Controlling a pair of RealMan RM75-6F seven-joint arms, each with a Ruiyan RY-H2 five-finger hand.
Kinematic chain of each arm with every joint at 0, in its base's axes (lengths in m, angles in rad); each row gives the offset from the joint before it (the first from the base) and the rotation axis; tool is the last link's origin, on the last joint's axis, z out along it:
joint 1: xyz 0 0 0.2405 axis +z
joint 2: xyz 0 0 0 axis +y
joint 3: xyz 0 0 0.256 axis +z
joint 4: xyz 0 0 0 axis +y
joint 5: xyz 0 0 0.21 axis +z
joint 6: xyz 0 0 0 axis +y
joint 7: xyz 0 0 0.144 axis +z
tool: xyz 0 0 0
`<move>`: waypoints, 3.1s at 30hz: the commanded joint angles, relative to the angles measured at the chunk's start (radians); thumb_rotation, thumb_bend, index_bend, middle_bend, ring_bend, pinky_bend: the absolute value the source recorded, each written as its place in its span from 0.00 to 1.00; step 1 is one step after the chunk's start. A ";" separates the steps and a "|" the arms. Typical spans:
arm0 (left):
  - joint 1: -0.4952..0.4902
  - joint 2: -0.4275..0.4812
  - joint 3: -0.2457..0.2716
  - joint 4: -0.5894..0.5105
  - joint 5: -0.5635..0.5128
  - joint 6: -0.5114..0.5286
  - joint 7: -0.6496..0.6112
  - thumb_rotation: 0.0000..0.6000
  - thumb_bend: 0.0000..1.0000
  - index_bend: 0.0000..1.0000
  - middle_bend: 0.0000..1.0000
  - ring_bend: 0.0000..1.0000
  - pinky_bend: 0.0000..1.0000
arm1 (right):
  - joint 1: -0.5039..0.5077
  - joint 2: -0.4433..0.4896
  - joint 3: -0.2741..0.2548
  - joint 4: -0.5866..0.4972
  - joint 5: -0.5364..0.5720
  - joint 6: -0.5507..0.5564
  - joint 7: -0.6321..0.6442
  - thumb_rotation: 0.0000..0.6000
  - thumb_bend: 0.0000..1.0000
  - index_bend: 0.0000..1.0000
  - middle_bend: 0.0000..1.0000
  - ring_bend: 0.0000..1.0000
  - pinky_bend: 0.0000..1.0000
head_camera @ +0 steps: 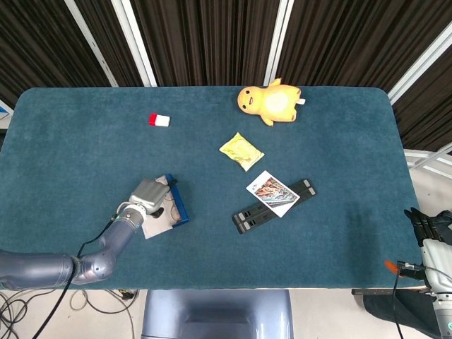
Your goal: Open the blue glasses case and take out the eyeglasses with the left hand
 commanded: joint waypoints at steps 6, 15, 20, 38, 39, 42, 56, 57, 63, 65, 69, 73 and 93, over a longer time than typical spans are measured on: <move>0.020 0.048 0.033 -0.032 0.003 0.024 -0.036 1.00 0.38 0.21 0.91 0.81 0.91 | -0.001 -0.001 -0.001 -0.001 -0.002 0.002 -0.003 1.00 0.16 0.00 0.00 0.00 0.20; 0.093 0.124 0.084 -0.097 0.062 0.070 -0.109 1.00 0.38 0.26 0.91 0.81 0.91 | -0.001 -0.002 -0.001 -0.005 -0.001 0.002 -0.006 1.00 0.16 0.00 0.00 0.00 0.20; 0.121 0.126 0.068 -0.095 0.100 0.105 -0.155 1.00 0.38 0.25 0.91 0.81 0.91 | -0.001 -0.001 -0.001 -0.006 -0.001 0.002 -0.005 1.00 0.16 0.00 0.00 0.00 0.20; 0.161 0.021 0.006 -0.020 0.264 0.128 -0.229 1.00 0.35 0.39 0.94 0.84 0.93 | -0.001 0.001 0.000 -0.007 0.001 0.001 0.000 1.00 0.16 0.00 0.00 0.00 0.20; 0.159 0.017 0.005 -0.015 0.262 0.123 -0.225 1.00 0.35 0.40 0.94 0.84 0.93 | 0.000 0.001 0.000 -0.007 0.001 0.000 0.000 1.00 0.16 0.00 0.00 0.00 0.20; 0.160 0.011 0.002 -0.010 0.259 0.121 -0.220 1.00 0.35 0.40 0.94 0.84 0.93 | 0.000 0.001 0.000 -0.008 0.002 -0.001 0.000 1.00 0.16 0.00 0.00 0.00 0.20; 0.166 -0.020 -0.015 0.018 0.272 0.122 -0.220 1.00 0.35 0.45 0.95 0.84 0.93 | 0.000 0.000 0.000 -0.009 0.002 0.000 -0.005 1.00 0.16 0.00 0.00 0.00 0.20; 0.166 -0.022 -0.015 0.019 0.273 0.122 -0.219 1.00 0.35 0.46 0.95 0.84 0.93 | 0.000 0.001 0.000 -0.009 0.002 0.000 -0.005 1.00 0.16 0.00 0.00 0.00 0.20; 0.169 -0.023 -0.018 0.017 0.274 0.125 -0.214 1.00 0.35 0.47 0.95 0.84 0.93 | 0.000 0.001 0.001 -0.010 0.003 0.000 -0.005 1.00 0.16 0.00 0.00 0.00 0.20; 0.170 -0.024 -0.020 0.018 0.273 0.126 -0.213 1.00 0.35 0.47 0.95 0.84 0.93 | 0.000 0.001 0.000 -0.010 0.002 0.000 -0.005 1.00 0.16 0.00 0.00 0.00 0.20; 0.171 -0.027 -0.019 0.021 0.271 0.125 -0.209 1.00 0.35 0.47 0.95 0.84 0.93 | 0.000 0.001 0.000 -0.010 0.002 0.000 -0.004 1.00 0.16 0.00 0.00 0.00 0.20; 0.172 -0.029 -0.021 0.021 0.271 0.123 -0.207 1.00 0.34 0.47 0.95 0.84 0.93 | 0.000 0.001 0.000 -0.011 0.003 0.000 -0.005 1.00 0.16 0.00 0.00 0.00 0.20; 0.185 -0.051 -0.034 0.034 0.278 0.142 -0.202 1.00 0.34 0.55 0.96 0.85 0.94 | 0.001 0.002 0.001 -0.015 0.005 -0.002 -0.007 1.00 0.16 0.00 0.00 0.00 0.20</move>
